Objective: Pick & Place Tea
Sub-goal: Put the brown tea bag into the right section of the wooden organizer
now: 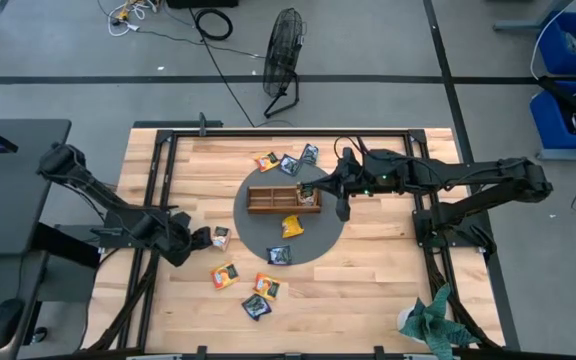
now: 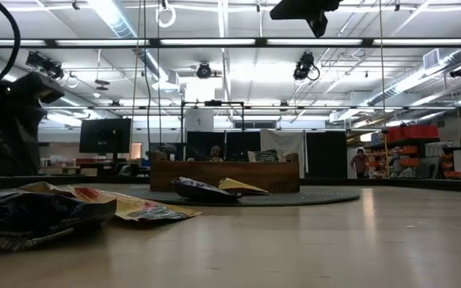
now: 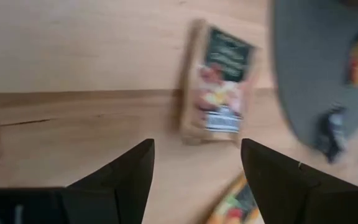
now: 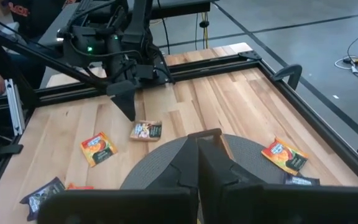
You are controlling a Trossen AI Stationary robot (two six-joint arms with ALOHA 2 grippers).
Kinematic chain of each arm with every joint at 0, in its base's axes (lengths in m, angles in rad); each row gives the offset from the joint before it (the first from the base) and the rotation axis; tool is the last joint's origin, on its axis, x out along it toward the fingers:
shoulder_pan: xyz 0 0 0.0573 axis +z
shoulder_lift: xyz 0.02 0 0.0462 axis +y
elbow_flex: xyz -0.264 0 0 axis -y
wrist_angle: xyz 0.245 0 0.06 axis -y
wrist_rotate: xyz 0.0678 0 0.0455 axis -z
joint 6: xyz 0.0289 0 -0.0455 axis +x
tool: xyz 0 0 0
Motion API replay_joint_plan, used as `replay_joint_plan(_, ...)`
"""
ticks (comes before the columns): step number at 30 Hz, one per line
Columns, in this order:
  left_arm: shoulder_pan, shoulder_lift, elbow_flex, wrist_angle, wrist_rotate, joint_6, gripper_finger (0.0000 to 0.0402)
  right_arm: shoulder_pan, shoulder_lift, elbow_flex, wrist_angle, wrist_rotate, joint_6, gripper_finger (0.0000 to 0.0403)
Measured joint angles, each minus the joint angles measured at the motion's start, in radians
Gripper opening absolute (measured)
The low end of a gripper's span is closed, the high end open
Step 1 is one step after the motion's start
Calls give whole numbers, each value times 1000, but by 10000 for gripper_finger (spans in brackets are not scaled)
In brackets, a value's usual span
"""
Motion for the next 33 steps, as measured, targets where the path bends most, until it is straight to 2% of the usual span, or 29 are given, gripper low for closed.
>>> replay_joint_plan(8,52,118,3,104,10,-10,243,0,0,0,-21,-22,0,0)
replay_joint_plan(15,67,133,4,115,17,-6,223,0,0,0,-27,-27,0,0)
replay_joint_plan(21,66,134,2,96,26,-5,165,0,0,0,-27,-27,9,0)
replay_joint_plan(27,68,137,0,63,8,22,88,0,0,0,-32,-25,11,0)
replay_joint_plan(31,69,137,-2,45,-24,54,23,0,0,0,-36,-23,19,0)
replay_joint_plan(33,69,137,-2,38,-24,58,8,0,0,0,-36,-23,22,0)
